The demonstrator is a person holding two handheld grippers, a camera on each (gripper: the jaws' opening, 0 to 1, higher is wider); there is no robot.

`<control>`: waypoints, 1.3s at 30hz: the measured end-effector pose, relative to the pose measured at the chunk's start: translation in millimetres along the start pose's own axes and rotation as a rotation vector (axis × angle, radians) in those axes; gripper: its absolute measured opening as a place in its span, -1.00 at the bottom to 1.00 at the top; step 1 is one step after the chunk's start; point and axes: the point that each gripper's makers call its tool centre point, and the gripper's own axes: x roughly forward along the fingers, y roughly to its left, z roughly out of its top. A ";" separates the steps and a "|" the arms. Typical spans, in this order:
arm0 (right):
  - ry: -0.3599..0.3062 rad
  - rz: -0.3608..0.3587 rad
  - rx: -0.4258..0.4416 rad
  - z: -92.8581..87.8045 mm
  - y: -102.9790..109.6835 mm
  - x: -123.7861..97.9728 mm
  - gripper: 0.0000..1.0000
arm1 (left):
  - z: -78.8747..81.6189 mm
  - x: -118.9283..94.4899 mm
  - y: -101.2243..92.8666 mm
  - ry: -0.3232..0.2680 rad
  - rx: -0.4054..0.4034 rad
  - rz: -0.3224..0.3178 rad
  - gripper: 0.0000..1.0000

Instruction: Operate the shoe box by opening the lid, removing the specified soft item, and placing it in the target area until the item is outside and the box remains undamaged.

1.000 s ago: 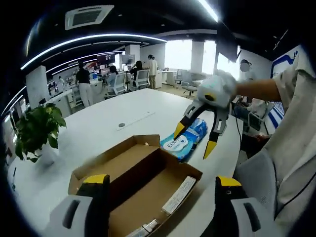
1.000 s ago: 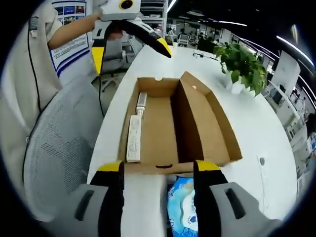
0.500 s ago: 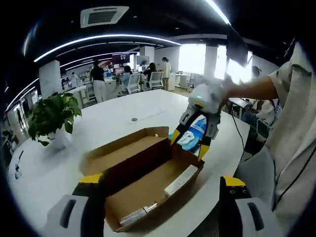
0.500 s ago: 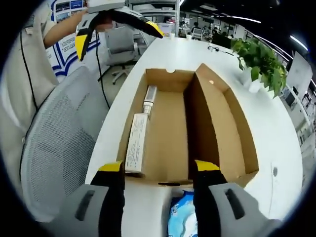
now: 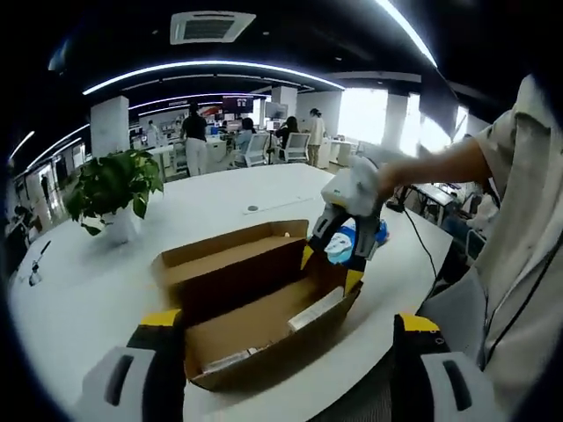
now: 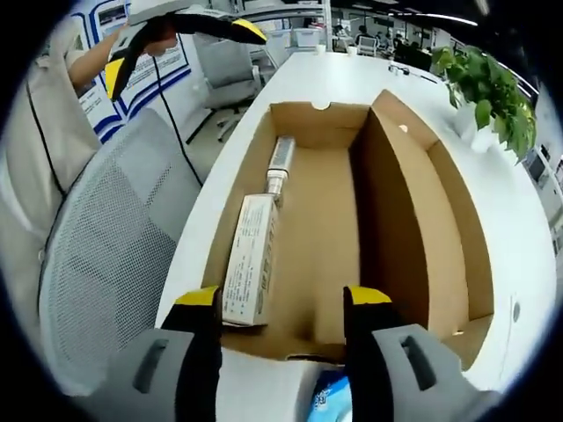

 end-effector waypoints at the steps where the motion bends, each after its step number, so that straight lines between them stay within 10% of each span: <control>1: 0.001 0.004 0.004 0.2 0.0 1.6 0.04 | -0.7 -0.1 -0.1 -0.001 -0.004 0.000 1.00; 39: -0.019 0.003 0.005 7.6 5.4 10.6 -0.21 | -20.2 -5.7 -4.2 0.025 -0.001 0.024 0.99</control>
